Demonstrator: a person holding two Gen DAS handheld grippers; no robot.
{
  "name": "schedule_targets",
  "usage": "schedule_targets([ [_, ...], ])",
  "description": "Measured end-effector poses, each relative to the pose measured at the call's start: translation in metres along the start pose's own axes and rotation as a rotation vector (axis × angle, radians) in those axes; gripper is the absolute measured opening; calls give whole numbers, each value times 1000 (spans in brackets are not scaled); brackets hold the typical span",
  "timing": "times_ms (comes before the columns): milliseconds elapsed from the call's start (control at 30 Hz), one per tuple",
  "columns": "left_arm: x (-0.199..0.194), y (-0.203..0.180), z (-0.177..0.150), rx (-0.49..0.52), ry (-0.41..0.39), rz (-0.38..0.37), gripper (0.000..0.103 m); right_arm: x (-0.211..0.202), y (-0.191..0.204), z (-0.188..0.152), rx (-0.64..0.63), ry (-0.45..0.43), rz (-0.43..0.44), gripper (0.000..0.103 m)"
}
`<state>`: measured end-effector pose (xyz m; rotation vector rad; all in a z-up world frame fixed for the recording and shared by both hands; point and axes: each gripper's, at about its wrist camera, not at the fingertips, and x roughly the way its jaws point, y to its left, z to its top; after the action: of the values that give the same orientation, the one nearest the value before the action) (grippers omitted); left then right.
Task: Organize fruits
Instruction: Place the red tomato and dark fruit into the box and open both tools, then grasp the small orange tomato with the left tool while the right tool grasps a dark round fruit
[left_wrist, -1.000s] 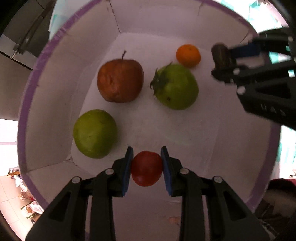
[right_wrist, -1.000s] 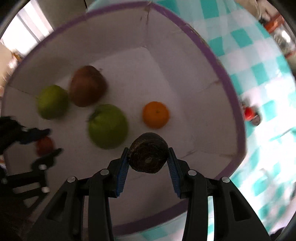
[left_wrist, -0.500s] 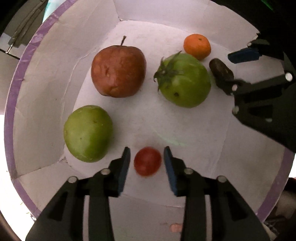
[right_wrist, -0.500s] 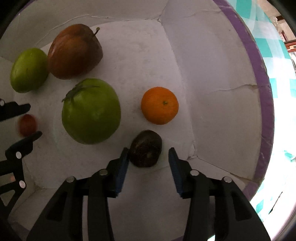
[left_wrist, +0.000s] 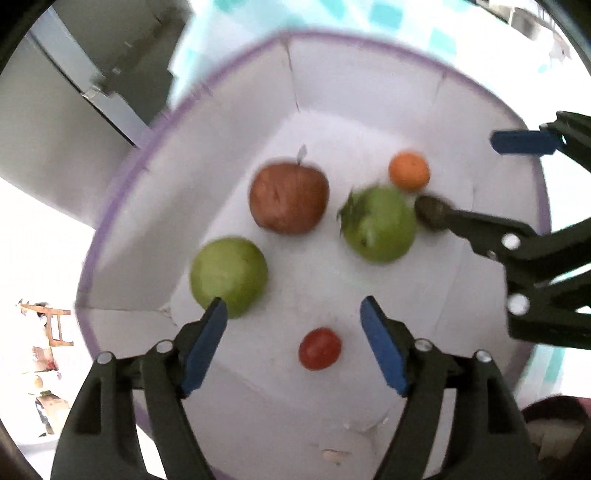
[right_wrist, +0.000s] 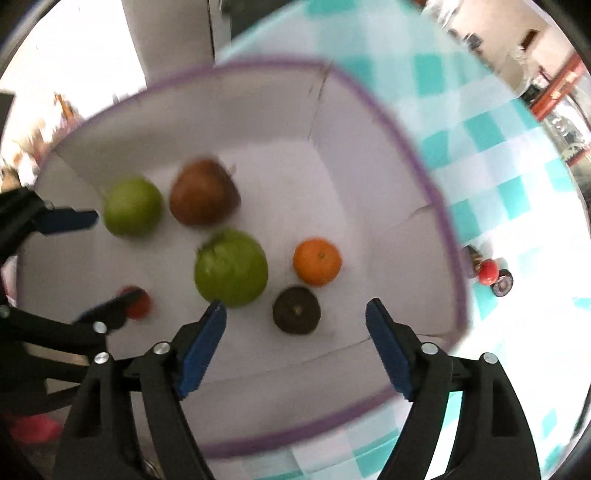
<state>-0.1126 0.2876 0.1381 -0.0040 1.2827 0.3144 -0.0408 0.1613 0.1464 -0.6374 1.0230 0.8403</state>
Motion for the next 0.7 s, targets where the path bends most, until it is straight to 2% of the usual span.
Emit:
schedule_targets([
  [67,-20,-8,3,-20,-69,40,78,-26,-17,-12,59,-95,26,81],
  [100,-32,-18,7,-27,-95,53,78,-35,-40,-7,88,-137,41,82],
  [133,-38,-21,9,-31,-125,64,79,-53,-55,-18,140,-209,64,83],
  [167,-54,-28,12,-44,-181,79,79,-69,-61,-24,175,-255,75,86],
  [233,-81,-45,18,-68,-278,91,80,-94,-87,-41,262,-352,83,87],
  [333,-104,-72,25,-79,-389,86,95,-117,-135,-78,401,-421,15,87],
  [367,-112,-88,31,-77,-415,68,97,-119,-146,-93,438,-431,-13,87],
  [433,-120,-121,41,-72,-415,20,97,-120,-166,-120,510,-436,-69,87],
  [533,-114,-159,52,-33,-389,-61,97,-111,-199,-164,626,-383,-125,87],
  [600,-108,-188,65,6,-345,-128,97,-96,-206,-184,677,-333,-145,87],
  [700,-88,-207,81,14,-291,-220,97,-71,-211,-203,733,-287,-155,87],
])
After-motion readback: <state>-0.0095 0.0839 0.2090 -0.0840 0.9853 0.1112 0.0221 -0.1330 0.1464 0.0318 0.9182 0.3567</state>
